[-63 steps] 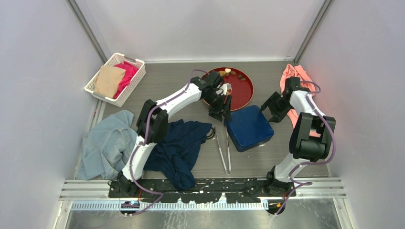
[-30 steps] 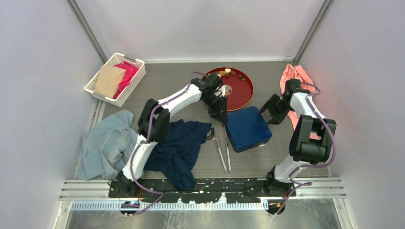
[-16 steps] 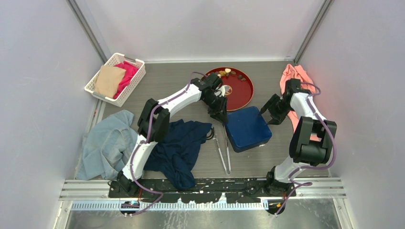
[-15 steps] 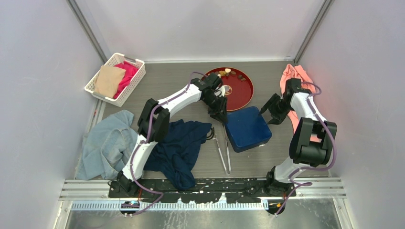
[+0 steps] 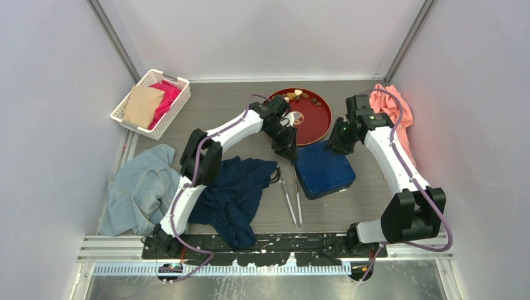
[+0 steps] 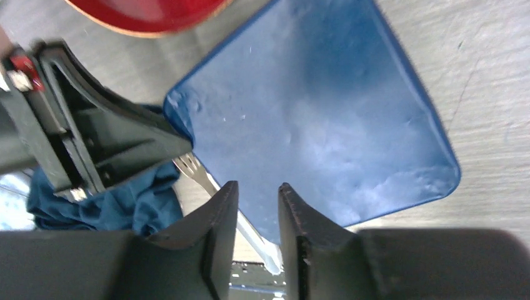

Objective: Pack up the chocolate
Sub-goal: Close the box lid on the packing box.

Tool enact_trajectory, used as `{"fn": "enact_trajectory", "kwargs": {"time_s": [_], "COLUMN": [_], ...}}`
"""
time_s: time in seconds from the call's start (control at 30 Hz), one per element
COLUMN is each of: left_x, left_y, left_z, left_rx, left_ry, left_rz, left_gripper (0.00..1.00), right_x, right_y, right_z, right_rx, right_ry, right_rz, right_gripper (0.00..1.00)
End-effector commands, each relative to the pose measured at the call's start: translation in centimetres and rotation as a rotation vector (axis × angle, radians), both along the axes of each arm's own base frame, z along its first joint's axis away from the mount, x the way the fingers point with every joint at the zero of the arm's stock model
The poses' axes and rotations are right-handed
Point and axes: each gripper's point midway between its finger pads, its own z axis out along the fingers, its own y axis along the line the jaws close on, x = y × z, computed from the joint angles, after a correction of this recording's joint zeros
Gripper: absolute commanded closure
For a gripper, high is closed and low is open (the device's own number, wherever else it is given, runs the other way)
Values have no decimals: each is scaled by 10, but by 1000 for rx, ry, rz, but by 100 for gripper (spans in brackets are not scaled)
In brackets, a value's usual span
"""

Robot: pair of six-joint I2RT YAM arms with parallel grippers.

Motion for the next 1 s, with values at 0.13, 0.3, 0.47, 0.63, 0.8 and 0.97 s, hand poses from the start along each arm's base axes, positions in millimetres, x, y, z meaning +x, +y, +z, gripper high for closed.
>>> {"fn": "enact_trajectory", "kwargs": {"time_s": [0.13,0.3,0.47,0.63,0.8,0.97], "left_x": [2,2,3,5,7,10], "left_y": [26,28,31,35,36,34], "left_z": [-39,-39,-43,-48,-49,-47], "left_rx": [135,139,148,156,153,146], "left_ry": [14,18,27,41,51,45], "left_rz": [-9,-4,0,11,19,21], "left_gripper": [74,74,74,74,74,74], "right_x": [-69,-80,-89,-108,-77,-56], "right_y": [39,44,54,64,68,64], "right_z": [-30,-28,-50,-100,-66,-36], "right_rx": [-80,-106,-97,-118,-145,-193], "right_ry": [120,112,162,305,178,90], "right_rz": [224,254,280,324,333,309], "right_gripper": [76,81,82,88,88,88]}}
